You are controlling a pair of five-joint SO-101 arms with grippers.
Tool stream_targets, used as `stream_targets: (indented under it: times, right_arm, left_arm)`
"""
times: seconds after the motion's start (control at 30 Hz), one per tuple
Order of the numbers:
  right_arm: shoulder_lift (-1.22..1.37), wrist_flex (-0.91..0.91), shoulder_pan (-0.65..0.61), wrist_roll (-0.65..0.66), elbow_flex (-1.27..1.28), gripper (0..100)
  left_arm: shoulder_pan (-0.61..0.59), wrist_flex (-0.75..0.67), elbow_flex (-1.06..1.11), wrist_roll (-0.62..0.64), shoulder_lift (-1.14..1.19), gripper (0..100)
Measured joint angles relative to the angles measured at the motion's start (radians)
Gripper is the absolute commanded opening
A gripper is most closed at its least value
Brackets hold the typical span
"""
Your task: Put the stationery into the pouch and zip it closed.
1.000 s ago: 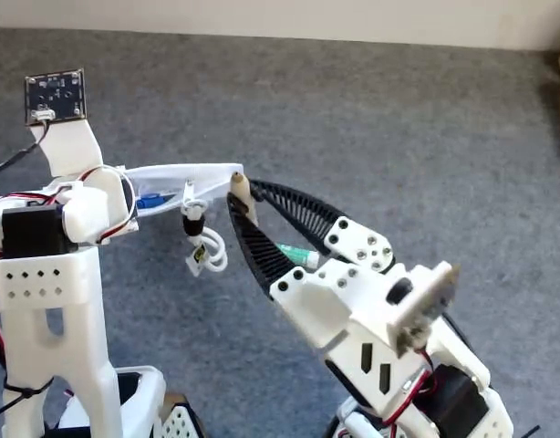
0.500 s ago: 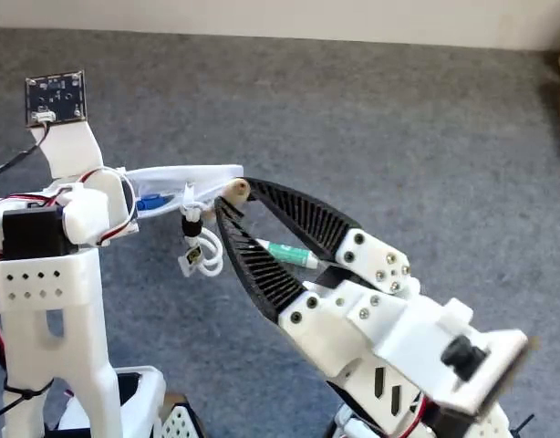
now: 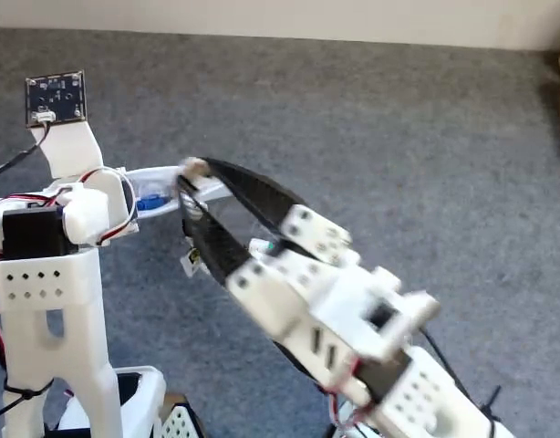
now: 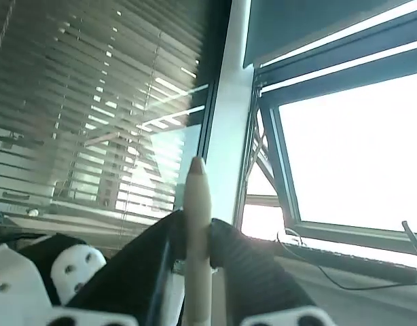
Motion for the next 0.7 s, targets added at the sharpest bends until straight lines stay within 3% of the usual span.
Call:
stream_targets:
  times: [0.33, 0.7]
  right_arm:
    - [0.189, -0.127, 0.020, 0.000, 0.008, 0.4]
    - [0.292, -0.137, 0.083, -0.002, 0.100, 0.4]
  left_arm:
    - [0.000, 0.000, 0.000, 0.000, 0.002, 2]
    - [0.000, 0.000, 0.000, 0.000, 0.002, 2]
